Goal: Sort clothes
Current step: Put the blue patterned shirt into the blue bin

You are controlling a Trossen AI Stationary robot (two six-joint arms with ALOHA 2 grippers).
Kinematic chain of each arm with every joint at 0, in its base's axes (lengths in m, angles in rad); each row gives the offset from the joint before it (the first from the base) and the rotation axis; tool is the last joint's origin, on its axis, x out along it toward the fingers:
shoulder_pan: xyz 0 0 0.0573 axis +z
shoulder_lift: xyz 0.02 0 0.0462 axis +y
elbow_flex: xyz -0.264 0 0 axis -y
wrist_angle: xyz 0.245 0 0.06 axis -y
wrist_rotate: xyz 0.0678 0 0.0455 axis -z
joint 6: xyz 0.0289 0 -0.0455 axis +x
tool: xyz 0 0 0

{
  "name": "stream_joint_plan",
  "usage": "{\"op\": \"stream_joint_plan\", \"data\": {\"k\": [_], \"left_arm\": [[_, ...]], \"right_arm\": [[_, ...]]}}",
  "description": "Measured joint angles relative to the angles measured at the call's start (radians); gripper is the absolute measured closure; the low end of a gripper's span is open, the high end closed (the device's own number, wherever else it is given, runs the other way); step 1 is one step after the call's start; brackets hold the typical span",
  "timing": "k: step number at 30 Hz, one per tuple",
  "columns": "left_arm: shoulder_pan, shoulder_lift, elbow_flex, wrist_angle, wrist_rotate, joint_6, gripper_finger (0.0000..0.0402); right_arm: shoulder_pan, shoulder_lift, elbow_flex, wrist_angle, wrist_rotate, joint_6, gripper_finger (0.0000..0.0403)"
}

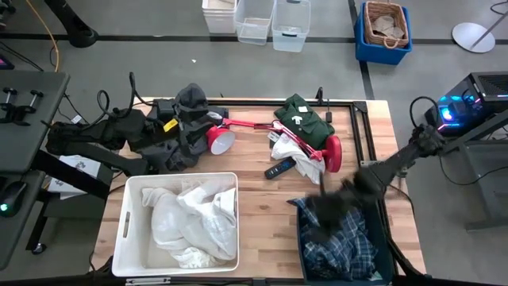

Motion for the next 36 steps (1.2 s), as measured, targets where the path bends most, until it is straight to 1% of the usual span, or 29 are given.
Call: {"op": "stream_joint_plan", "data": {"k": [1,3,6,8,10,12,14,19,23,27,30,34,36], "left_arm": [[0.0,0.003,0.0,-0.001,0.015,-0.002,0.0154],[-0.001,0.015,0.0,-0.002,0.061,-0.002,0.0154],[-0.002,0.043,0.0,-0.003,0.129,-0.028,0.0154],[-0.002,0.064,0.0,-0.004,0.164,-0.071,0.0154],[-0.009,0.083,0.0,-0.004,0.185,-0.102,0.0154],[-0.022,0.101,0.0,-0.003,0.187,-0.109,0.0154],[-0.036,0.119,0.0,-0.001,0.187,-0.109,0.0154],[-0.054,0.146,0.0,0.044,0.17,-0.11,0.0154],[-0.063,0.153,0.0,0.04,0.142,-0.119,0.0154],[-0.064,0.152,0.0,0.038,0.139,-0.147,0.0154],[-0.07,0.152,0.0,0.036,0.139,-0.152,0.0154],[-0.082,0.152,0.0,0.034,0.139,-0.152,0.0154],[-0.083,0.152,0.0,0.034,0.14,-0.152,0.0154]], "right_arm": [[-0.053,0.006,0.011,-0.006,0.042,-0.083,0.0198],[-0.166,0.03,0.019,-0.01,0.046,-0.235,0.0198],[-0.312,0.102,0.018,-0.022,-0.065,-0.407,0.0198],[-0.37,0.161,0.018,-0.056,-0.153,-0.519,0.0198],[-0.403,0.222,0.018,-0.109,-0.225,-0.623,0.0198],[-0.419,0.279,0.017,-0.161,-0.252,-0.707,0.0198],[-0.429,0.329,0.028,-0.21,-0.238,-0.787,0.0198],[-0.421,0.419,0.126,-0.253,-0.123,-0.933,0.0198],[-0.412,0.482,0.202,-0.379,-0.014,-1.045,0.0198],[-0.406,0.533,0.258,-0.474,-0.013,-1.123,0.0198],[-0.395,0.552,0.289,-0.491,-0.019,-1.164,0.0198],[-0.393,0.584,0.32,-0.509,-0.085,-1.156,0.0198],[-0.394,0.599,0.332,-0.53,-0.092,-1.147,0.0198]]}}
